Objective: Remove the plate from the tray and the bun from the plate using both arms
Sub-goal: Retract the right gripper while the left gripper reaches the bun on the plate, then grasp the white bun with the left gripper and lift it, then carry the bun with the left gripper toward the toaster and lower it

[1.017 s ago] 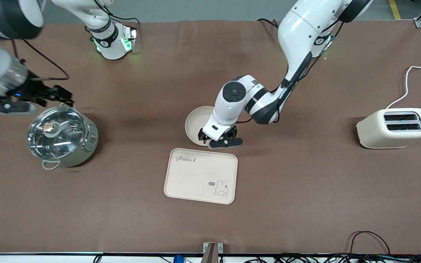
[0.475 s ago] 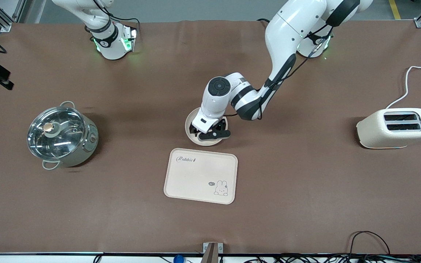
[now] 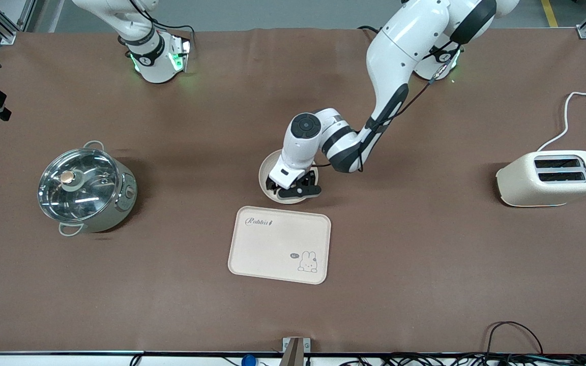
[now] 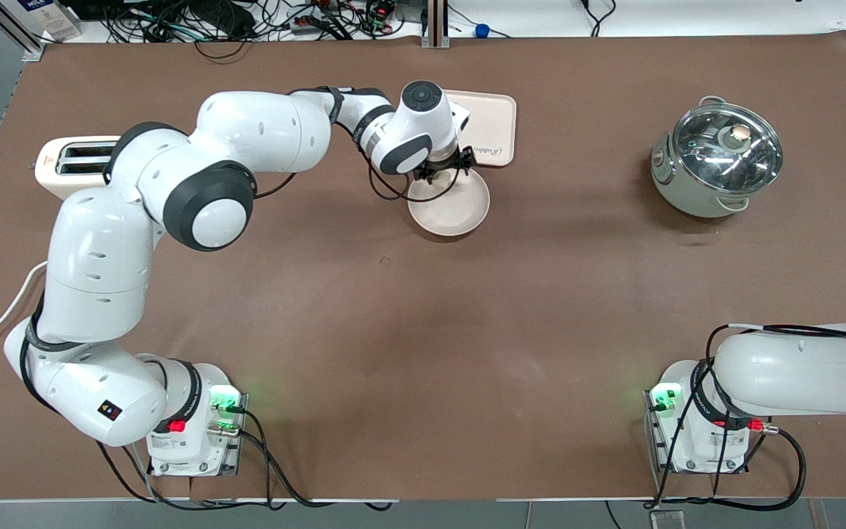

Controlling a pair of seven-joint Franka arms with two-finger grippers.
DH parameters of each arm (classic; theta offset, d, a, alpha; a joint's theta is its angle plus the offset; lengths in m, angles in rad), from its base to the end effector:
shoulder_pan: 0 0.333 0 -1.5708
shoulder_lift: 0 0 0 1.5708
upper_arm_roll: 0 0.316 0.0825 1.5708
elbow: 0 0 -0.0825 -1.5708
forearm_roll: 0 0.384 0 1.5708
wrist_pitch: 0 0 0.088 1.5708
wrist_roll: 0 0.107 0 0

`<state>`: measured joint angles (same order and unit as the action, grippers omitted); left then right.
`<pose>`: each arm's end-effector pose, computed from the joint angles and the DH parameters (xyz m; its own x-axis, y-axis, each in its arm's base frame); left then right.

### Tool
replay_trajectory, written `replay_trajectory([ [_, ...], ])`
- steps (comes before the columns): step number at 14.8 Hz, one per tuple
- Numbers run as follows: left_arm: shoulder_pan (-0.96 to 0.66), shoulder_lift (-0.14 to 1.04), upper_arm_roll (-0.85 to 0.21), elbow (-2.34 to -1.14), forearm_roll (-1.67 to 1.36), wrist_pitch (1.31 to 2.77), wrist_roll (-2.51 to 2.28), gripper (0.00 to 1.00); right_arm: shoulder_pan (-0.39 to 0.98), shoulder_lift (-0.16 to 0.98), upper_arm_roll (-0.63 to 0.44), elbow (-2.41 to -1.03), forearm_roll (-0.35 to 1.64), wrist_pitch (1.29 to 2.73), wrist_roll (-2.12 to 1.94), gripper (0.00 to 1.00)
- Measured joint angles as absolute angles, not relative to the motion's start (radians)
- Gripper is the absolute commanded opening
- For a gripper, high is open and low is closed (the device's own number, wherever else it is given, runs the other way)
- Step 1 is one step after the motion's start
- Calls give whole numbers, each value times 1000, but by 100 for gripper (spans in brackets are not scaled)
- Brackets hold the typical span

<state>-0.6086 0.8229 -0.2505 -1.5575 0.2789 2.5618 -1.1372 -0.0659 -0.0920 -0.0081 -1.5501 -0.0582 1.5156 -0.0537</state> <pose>0.4901 -0.5286 0.1911 0.9809 0.1652 0.1029 0.1441 -0.9719 0.1863 0.5175 -0.0451 0.6788 0.9982 -0.0235 0.0544 -0.0268 -0.9978 0.0601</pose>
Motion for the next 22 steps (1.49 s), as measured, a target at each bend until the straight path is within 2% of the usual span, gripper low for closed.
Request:
replay_trajectory([
  [1, -609, 823, -247, -1558, 279, 2562, -1137, 45, -66, -90, -7, -1551, -58, 1502, -54, 100],
  [2, -609, 823, -245, -1558, 279, 2562, -1137, 21, -66, -88, -7, -1554, -58, 1486, -54, 100],
  [3, -609, 823, -244, -1558, 279, 2562, -1141, 10, -66, -86, -7, -1557, -58, 1477, -54, 100],
  [5, -611, 823, -244, -1557, 281, 2562, -1180, 0, -66, -80, -8, -1558, -58, 1448, -53, 100],
  [10, -615, 813, -245, -1547, 285, 2536, -1239, 0, -80, -73, -19, -1572, 23, 1396, -51, 100],
  [14, -566, 695, -245, -1510, 276, 2267, -1071, 0, -80, -70, -17, -1574, 32, 1401, -51, 100],
  [16, -476, 607, -244, -1511, 222, 2134, -855, 0, -78, -70, -12, -1574, 32, 1410, -52, 100],
  [18, -342, 545, -245, -1540, 181, 2068, -625, 0, -69, -71, -5, -1568, 32, 1415, -52, 100],
  [22, -106, 544, -247, -1664, 163, 2093, -336, 3, -52, -72, 0, -1562, 32, 1418, -52, 100],
])
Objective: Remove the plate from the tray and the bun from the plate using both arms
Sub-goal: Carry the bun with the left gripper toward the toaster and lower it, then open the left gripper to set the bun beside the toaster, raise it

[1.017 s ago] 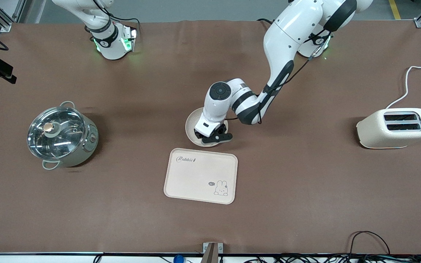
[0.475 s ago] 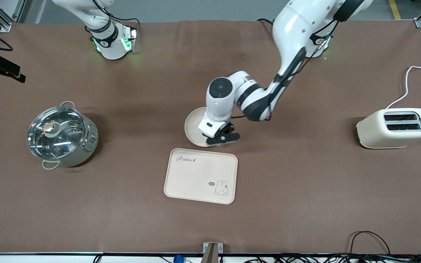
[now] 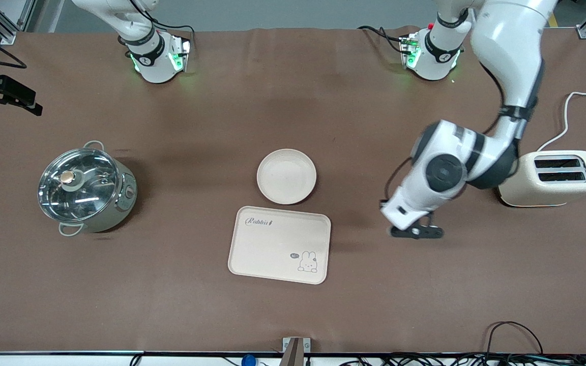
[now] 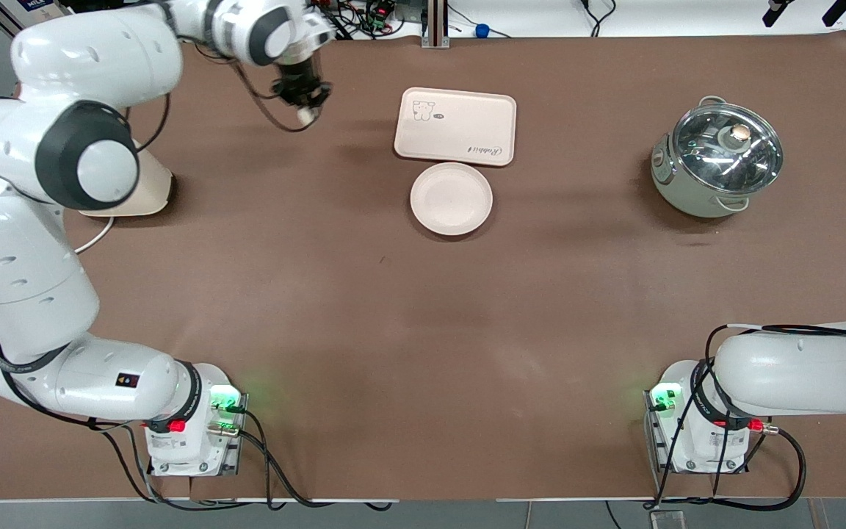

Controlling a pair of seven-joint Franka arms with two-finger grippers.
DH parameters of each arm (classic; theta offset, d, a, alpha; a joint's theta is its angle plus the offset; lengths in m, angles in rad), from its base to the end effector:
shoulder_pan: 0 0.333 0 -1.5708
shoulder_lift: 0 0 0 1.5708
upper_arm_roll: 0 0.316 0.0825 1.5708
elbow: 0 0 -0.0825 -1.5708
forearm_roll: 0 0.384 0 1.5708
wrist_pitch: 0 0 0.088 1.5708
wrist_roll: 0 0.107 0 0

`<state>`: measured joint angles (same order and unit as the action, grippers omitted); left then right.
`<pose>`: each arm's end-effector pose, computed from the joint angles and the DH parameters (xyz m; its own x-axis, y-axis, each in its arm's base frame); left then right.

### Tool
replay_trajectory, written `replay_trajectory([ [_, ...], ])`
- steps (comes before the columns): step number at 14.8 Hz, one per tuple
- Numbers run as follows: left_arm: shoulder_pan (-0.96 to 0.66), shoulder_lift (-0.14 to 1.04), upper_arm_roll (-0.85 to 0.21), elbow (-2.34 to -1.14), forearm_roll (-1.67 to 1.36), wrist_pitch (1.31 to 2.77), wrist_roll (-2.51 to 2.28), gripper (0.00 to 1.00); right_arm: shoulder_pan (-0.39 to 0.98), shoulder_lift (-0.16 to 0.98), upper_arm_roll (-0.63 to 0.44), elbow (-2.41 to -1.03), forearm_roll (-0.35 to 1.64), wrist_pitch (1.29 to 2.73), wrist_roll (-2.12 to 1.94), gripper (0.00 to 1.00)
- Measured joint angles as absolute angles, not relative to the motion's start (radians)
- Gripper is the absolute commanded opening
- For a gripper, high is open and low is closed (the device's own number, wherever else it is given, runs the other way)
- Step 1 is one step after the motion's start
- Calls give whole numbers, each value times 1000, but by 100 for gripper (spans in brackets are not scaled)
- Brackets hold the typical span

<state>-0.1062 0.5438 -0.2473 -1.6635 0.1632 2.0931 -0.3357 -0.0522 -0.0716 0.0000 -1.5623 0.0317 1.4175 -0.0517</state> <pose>0.6353 -0.2070 0.2914 0.9933 -0.0760 -0.0875 -0.0794 -0.9962 -0.0368 0.5153 -0.0231 0.6540 0.9974 0.0044 -0.0713 0.0019 -0.9994 -0.0353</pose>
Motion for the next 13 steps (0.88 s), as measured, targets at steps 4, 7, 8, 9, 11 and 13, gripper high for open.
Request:
replay_trajectory([
  [4, 2, 605, -256, -1749, 163, 2207, -251, 60, -52, -72, 0, -1562, 32, 1421, -52, 100],
  [7, 21, 631, -259, -1774, 163, 2262, -238, 100, -52, -72, 0, -1562, 32, 1424, -52, 100],
  [8, 21, 634, -261, -1775, 163, 2272, -238, 100, -52, -72, 0, -1562, 32, 1424, -52, 100],
  [9, 21, 633, -264, -1775, 163, 2277, -238, 100, -52, -72, 0, -1562, 32, 1425, -52, 100],
  [11, 21, 631, -267, -1771, 163, 2283, -238, 100, -52, -72, 0, -1562, 32, 1427, -52, 100],
  [13, 21, 621, -268, -1741, 163, 2287, -238, 100, -52, -72, 0, -1562, 32, 1430, -52, 100],
])
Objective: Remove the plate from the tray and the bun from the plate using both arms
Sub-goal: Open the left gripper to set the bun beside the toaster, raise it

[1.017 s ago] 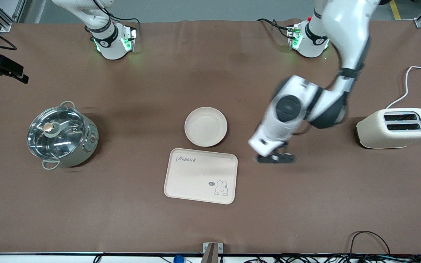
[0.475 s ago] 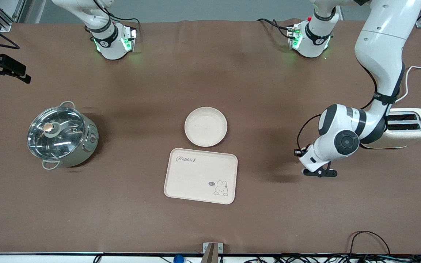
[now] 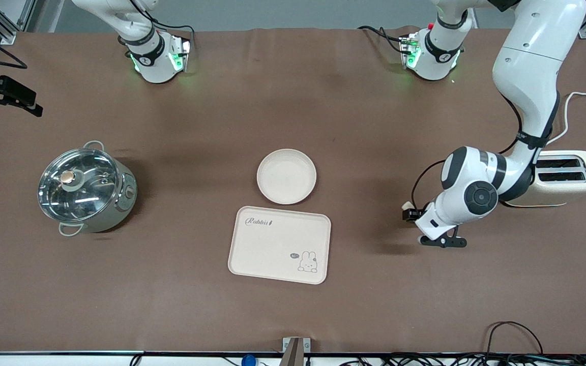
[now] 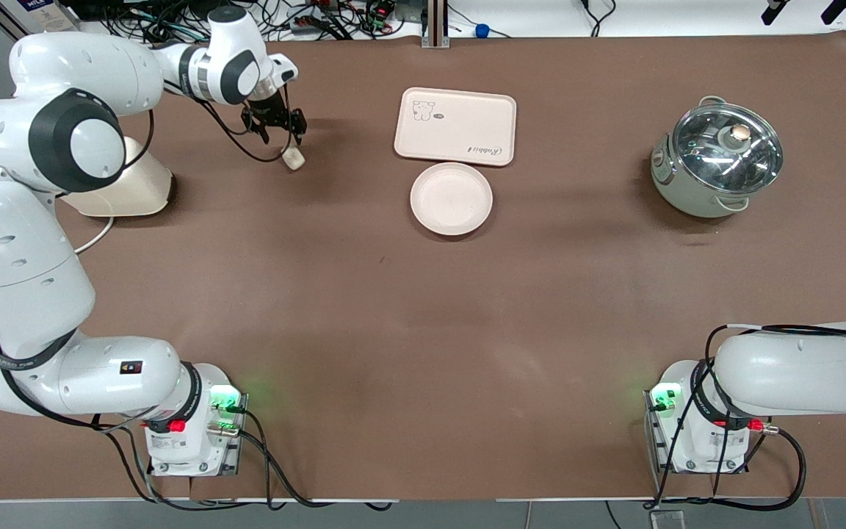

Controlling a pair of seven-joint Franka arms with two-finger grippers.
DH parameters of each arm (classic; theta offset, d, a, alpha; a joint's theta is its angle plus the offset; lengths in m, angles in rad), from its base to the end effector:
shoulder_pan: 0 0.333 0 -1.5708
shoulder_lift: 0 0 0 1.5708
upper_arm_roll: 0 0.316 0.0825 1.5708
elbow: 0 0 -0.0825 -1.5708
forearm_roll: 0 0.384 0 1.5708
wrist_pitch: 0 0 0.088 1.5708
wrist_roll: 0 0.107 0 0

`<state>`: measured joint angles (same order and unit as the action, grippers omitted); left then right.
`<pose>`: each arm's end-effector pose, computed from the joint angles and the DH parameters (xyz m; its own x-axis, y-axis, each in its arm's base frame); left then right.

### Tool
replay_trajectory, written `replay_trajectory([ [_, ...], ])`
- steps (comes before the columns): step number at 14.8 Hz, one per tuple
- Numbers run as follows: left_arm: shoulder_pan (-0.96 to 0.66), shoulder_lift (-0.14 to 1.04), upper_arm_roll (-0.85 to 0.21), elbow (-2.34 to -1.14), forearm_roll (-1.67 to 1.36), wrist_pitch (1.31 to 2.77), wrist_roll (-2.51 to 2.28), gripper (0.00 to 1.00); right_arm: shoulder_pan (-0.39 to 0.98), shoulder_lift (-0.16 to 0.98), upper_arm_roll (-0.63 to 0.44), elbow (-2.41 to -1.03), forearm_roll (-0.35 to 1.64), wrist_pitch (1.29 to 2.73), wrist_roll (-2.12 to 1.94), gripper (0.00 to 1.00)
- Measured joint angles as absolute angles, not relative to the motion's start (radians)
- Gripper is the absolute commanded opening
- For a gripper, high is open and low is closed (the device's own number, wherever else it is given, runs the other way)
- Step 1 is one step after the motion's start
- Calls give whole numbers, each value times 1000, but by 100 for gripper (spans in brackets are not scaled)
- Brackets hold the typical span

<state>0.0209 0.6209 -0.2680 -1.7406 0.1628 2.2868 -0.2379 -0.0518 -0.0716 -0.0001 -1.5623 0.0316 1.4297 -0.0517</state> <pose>0.6460 -0.1433 0.2260 0.9956 -0.0759 -0.0541 -0.0746 -0.9969 0.0254 0.5167 -0.0231 0.6549 0.9982 0.0043 -0.0592 0.0023 -0.9994 -0.0346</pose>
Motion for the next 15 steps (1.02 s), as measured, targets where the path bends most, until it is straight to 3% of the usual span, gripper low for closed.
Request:
replay_trajectory([
  [2, 22, 583, -268, -1685, 163, 2235, -238, 100, -52, -72, 0, -1562, 32, 1435, -52, 100],
  [8, 26, 375, -270, -1506, 140, 1879, -236, 100, -52, -72, 0, -1562, 32, 1437, -52, 100],
  [11, 45, 289, -256, -1478, 74, 1806, -171, 100, -50, -72, 0, -1562, 32, 1439, -52, 100],
  [15, 39, 131, -156, -1488, 22, 1718, -55, 100, -47, -72, 1, -1562, 32, 1439, -52, 100],
])
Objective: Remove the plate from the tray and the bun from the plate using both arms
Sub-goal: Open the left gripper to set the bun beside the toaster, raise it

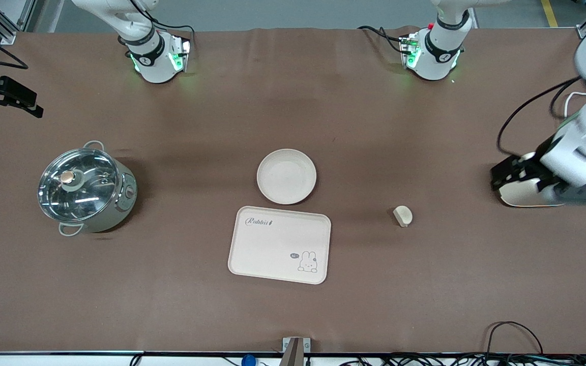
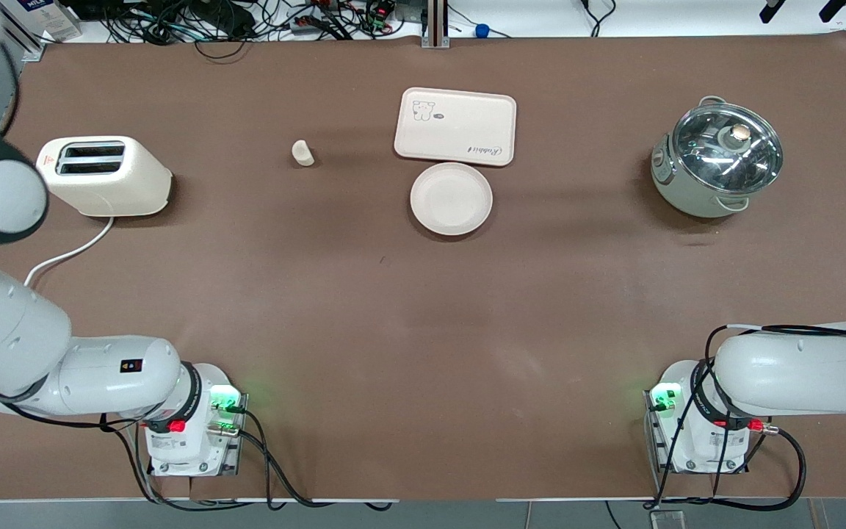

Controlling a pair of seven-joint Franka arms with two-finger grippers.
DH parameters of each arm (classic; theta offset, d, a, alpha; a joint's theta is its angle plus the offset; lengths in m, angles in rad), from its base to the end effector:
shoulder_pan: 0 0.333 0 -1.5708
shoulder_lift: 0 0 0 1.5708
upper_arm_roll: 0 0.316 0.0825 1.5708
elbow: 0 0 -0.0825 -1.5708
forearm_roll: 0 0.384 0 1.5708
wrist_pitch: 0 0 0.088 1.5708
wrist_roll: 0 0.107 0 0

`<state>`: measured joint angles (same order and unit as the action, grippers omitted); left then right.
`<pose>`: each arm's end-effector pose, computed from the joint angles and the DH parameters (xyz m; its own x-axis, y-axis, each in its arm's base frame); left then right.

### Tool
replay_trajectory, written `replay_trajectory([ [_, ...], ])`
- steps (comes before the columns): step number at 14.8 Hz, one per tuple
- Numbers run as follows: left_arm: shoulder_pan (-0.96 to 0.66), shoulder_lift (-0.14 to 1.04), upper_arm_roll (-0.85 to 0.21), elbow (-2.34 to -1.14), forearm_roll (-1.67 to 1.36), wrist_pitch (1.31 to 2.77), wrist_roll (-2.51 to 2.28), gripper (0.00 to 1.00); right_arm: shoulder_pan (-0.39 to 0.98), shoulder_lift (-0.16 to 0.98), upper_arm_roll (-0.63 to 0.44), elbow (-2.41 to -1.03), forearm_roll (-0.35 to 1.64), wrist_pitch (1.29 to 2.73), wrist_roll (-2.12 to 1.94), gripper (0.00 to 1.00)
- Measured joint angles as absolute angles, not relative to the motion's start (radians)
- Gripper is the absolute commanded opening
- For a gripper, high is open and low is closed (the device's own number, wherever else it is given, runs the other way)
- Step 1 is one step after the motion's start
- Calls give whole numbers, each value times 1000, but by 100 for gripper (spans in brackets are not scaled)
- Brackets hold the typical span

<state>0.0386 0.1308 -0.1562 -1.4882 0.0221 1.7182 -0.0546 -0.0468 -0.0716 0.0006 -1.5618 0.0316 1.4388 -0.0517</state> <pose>0.6050 -0.0631 0.6026 0.9930 -0.0623 0.1006 -0.0630 -0.9980 0.0037 0.5178 -0.0202 0.6559 0.9987 0.0097 -0.0496 0.0080 -0.9994 -0.0341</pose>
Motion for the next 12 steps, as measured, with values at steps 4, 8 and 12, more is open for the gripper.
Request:
replay_trajectory([
  [4, -102, 18, 7, -1531, 22, 1639, -9, 100, -46, -72, 0, -1562, 32, 1439, -52, 100],
  [8, -118, 20, 32, -1555, 22, 1638, 59, 100, -46, -72, -2, -1562, 32, 1439, -52, 100],
  [12, -114, 21, 34, -1551, 22, 1638, 64, 100, -46, -72, -3, -1562, 32, 1437, -52, 100],
])
